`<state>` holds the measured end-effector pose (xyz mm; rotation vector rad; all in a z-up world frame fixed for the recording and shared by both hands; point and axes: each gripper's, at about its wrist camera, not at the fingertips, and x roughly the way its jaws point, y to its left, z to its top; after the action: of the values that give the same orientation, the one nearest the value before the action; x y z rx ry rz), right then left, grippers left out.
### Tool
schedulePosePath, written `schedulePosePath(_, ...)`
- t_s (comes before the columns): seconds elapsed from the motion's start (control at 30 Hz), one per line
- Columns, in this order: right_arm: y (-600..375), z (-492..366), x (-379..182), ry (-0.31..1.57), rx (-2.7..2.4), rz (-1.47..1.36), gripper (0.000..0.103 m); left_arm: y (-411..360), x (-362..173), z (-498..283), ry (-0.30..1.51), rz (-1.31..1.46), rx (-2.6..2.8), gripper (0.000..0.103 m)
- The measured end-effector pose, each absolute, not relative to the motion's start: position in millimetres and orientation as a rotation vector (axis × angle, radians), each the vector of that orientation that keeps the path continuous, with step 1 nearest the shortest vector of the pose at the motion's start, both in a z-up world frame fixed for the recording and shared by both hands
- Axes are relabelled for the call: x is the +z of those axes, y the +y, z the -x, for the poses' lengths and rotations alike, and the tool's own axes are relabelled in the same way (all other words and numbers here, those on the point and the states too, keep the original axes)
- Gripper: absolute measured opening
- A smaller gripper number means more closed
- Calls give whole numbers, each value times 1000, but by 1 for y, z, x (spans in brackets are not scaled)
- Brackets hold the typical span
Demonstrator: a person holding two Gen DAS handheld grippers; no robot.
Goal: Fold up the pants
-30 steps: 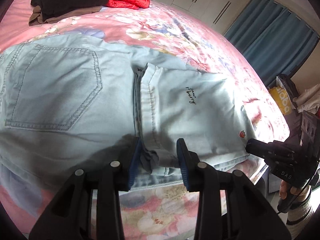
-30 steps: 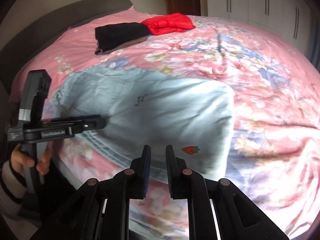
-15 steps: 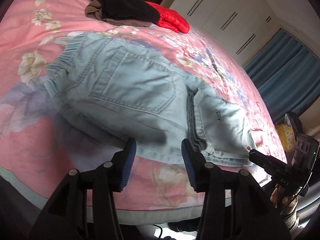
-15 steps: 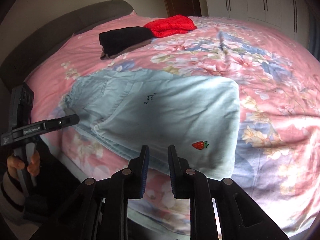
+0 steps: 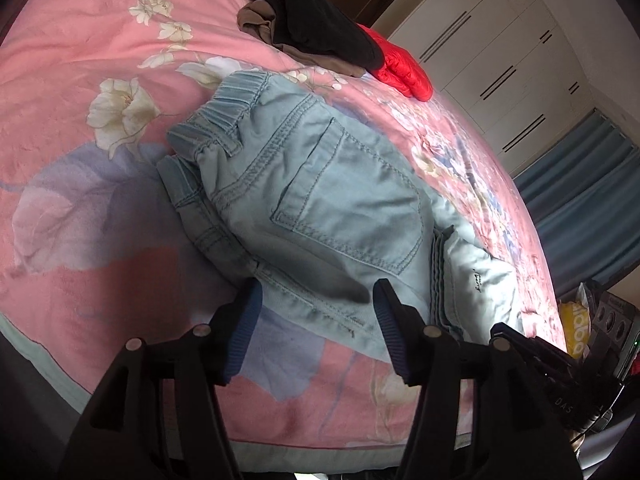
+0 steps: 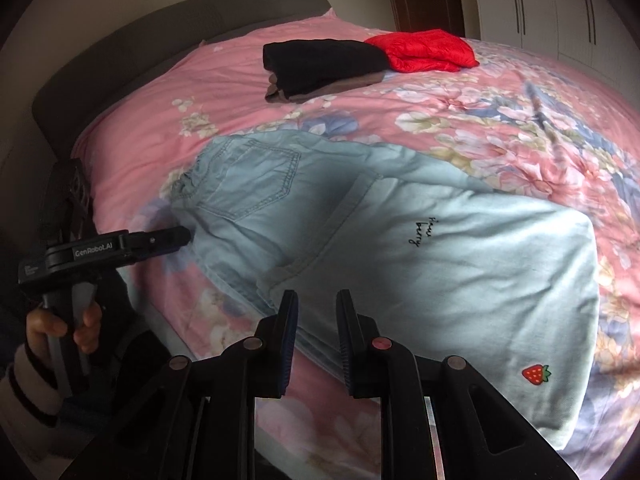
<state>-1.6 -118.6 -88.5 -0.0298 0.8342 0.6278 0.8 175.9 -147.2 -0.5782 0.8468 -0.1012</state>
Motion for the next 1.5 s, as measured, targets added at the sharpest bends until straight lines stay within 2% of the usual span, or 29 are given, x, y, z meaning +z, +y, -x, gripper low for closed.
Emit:
schedulePosePath(0.13, -104, -6, -89, 839, 650, 31, 19, 187, -151, -14, 831, 619, -62, 59)
schedulePosePath(0.27, -95, -12, -95, 867, 656, 16, 30, 197, -152, -29, 815, 662, -49, 58)
schedulePosePath(0.6, -84, -14, -108, 914, 701, 47, 30, 186, -146, -50, 824, 577, -4, 57)
schedulePosePath(0.63, -81, -15, -111, 922, 701, 57, 30, 185, -145, -50, 824, 563, -1, 54)
schedulePosePath(0.73, -79, -18, -117, 942, 704, 65, 30, 180, -141, -51, 820, 507, 19, 25)
schedulePosePath(0.83, -78, -20, -120, 951, 701, 49, 30, 179, -134, -51, 792, 477, 30, 16)
schedulePosePath(0.97, -78, -18, -120, 946, 699, 53, 30, 167, -112, -46, 721, 427, 12, 12)
schedulePosePath(1.13, -78, -18, -120, 943, 691, 49, 30, 147, -85, -43, 651, 398, -82, 10)
schedulePosePath(1.3, -78, -18, -120, 936, 681, 39, 30, 170, -98, -52, 727, 521, -35, 10)
schedulePosePath(1.43, -81, -18, -120, 937, 682, 23, 30, 200, -130, -42, 844, 624, 28, 27)
schedulePosePath(1.5, -83, -18, -121, 936, 689, 13, 30, 214, -145, -31, 870, 714, 18, 28)
